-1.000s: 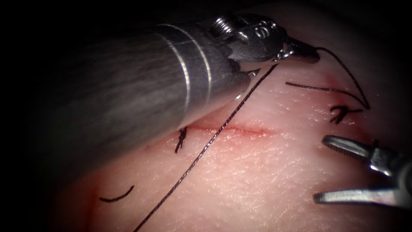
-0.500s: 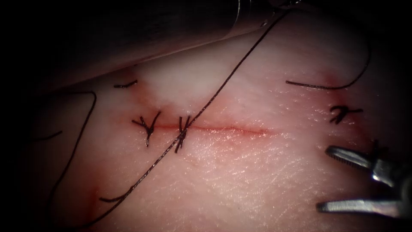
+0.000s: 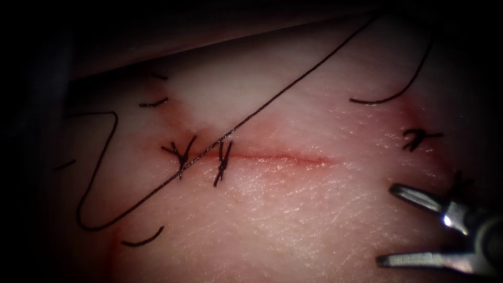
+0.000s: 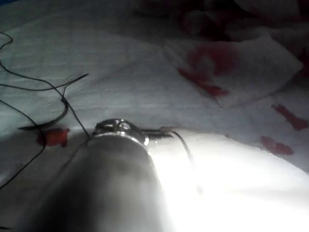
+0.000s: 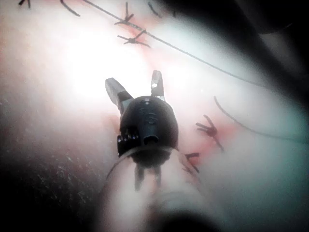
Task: Wound Closure
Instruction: Pull suture away from work area with left hand repeatedly until needle is in sight
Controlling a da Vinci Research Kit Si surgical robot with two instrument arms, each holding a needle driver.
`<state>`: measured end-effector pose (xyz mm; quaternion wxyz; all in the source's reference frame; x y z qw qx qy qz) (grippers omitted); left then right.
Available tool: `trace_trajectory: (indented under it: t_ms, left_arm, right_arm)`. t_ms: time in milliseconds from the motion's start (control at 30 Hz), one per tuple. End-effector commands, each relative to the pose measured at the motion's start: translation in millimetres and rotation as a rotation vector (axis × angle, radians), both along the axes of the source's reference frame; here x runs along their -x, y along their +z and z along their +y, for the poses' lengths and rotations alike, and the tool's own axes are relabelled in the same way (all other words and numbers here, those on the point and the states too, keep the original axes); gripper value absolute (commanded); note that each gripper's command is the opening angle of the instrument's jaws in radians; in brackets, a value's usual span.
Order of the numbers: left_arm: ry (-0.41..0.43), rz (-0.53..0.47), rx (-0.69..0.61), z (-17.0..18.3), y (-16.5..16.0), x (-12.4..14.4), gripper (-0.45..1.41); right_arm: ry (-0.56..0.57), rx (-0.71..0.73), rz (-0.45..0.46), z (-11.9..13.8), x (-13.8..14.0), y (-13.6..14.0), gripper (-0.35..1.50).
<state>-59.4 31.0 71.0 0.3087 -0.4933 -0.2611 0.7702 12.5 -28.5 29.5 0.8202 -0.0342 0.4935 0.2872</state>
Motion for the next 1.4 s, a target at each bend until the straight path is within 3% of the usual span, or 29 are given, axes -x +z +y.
trace_trajectory:
  t_ms: [33,67,167,300,400,500,533,567,633,700,933,1133,1267,1367,1400]
  left_arm:
    - [-0.002,0.006,0.003,1.3,-0.3,0.2,1.20]
    - [0.011,0.037,-0.018,0.7,-1.0,-0.7,1.33]
    - [0.027,0.033,-0.045,-0.3,-2.0,-2.5,1.38]
    - [0.076,0.044,-0.063,-3.7,-5.8,-8.3,1.38]
    - [0.095,0.052,-0.063,-5.0,-7.2,-10.7,1.38]
    - [0.124,0.072,-0.072,-7.6,-9.5,-14.8,1.38]
    - [0.144,0.097,-0.074,-9.5,-11.0,-17.7,1.33]
    - [0.144,0.097,-0.074,-9.5,-11.0,-17.7,1.33]
    - [0.184,0.129,-0.078,-12.2,-12.9,-21.7,1.31]
    - [0.188,0.140,-0.075,-12.9,-13.4,-22.9,1.30]
    - [0.221,0.216,-0.056,-17.7,-16.0,-32.3,1.25]
    - [0.395,0.219,0.109,-20.5,-16.9,-38.9,0.89]
    - [0.505,0.225,0.119,-22.2,-17.1,-42.1,0.89]
    - [0.553,0.232,0.124,-23.0,-17.0,-42.7,0.89]
    - [0.617,0.243,0.132,-24.0,-16.9,-43.1,0.88]
  right_arm:
    - [0.001,0.003,0.004,0.8,-1.0,0.2,0.93]
    - [0.001,0.004,0.003,0.8,-1.0,0.2,0.91]
    - [0.003,0.004,0.002,0.9,-1.1,0.3,0.93]
    - [0.007,0.007,0.000,0.7,-1.7,0.6,0.99]
    - [0.009,0.009,-0.002,0.6,-2.0,0.8,1.03]
    - [0.011,0.013,-0.004,0.4,-2.3,1.1,1.08]
    - [0.008,0.012,-0.008,0.3,-2.4,1.3,1.08]
    - [0.008,0.012,-0.008,0.3,-2.4,1.3,1.08]
    - [0.008,0.013,-0.011,0.2,-2.6,1.5,1.08]
    - [0.006,0.011,-0.013,0.2,-2.7,1.5,1.09]
    - [0.007,0.012,-0.013,0.3,-2.7,1.6,1.09]
    - [0.010,0.012,-0.015,0.3,-3.0,1.7,1.11]
    - [0.009,0.011,-0.017,0.3,-3.2,1.7,1.13]
    - [0.010,0.011,-0.018,0.3,-3.3,1.8,1.13]
    - [0.010,0.012,-0.018,0.2,-3.3,1.8,1.13]
